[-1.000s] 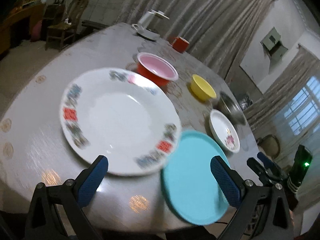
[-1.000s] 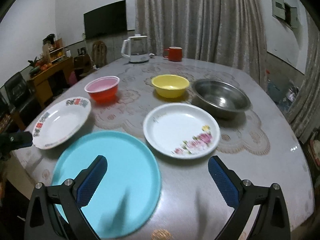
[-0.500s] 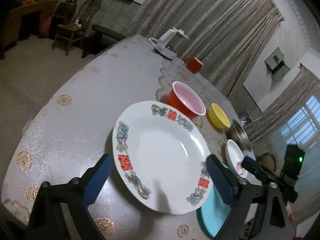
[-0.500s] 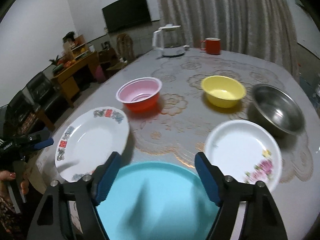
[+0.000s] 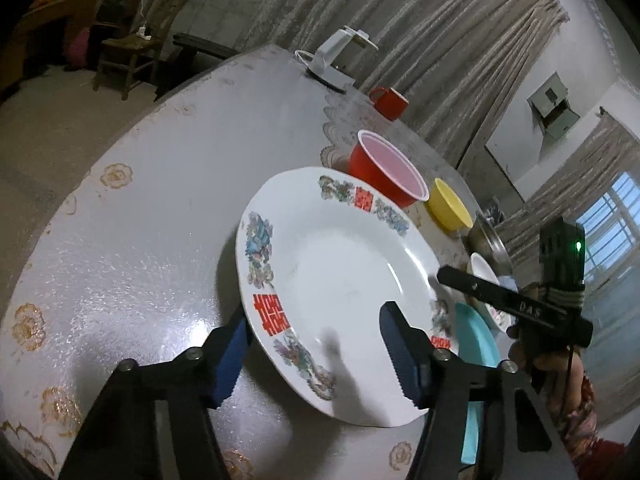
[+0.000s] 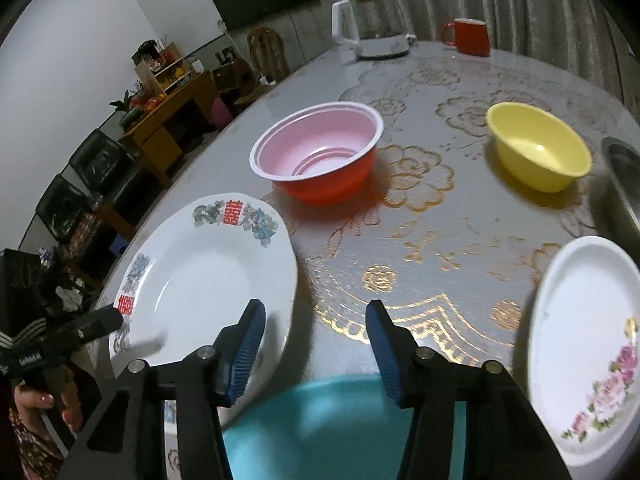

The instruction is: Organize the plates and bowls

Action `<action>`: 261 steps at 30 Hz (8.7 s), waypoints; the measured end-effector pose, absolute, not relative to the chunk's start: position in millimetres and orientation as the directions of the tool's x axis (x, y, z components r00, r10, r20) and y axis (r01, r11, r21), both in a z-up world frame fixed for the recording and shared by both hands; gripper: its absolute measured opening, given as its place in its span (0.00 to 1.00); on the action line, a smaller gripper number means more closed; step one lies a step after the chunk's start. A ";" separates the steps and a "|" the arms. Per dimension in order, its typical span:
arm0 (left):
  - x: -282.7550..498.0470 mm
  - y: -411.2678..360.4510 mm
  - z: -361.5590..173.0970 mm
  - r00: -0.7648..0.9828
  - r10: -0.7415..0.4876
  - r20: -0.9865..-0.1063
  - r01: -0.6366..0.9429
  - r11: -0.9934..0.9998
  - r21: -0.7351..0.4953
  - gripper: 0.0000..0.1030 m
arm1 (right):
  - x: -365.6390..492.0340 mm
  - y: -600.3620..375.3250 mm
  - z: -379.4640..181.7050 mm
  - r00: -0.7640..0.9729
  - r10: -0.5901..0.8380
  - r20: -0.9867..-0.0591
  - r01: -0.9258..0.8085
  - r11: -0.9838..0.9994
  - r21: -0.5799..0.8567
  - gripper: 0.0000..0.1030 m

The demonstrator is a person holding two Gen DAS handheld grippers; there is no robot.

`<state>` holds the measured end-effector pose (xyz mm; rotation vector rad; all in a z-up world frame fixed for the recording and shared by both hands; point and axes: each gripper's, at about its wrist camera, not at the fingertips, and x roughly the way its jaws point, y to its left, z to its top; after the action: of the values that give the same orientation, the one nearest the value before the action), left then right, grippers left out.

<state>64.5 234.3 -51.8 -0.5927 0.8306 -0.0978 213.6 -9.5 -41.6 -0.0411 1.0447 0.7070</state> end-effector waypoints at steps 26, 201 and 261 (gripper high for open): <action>75.2 214.7 -60.7 0.644 -0.245 -0.725 -0.105 0.910 -0.401 0.39 | 225.3 27.8 -65.4 0.190 0.574 -0.797 -0.592 0.714 0.373 0.23; 37.7 39.7 -56.5 0.629 -0.199 -0.752 0.083 0.978 -0.189 0.36 | 88.0 -186.3 -43.1 0.401 0.535 -0.743 -0.436 0.825 0.359 0.25; 127.1 -5.2 13.6 0.635 -0.270 -0.724 0.193 0.963 -0.189 0.80 | 129.8 -254.8 -46.4 0.509 0.423 -0.750 -0.223 0.906 0.360 0.31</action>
<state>127.1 -5.2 13.6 -0.0969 0.8430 -0.2650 129.8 -254.8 -46.4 0.2288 0.9623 0.3932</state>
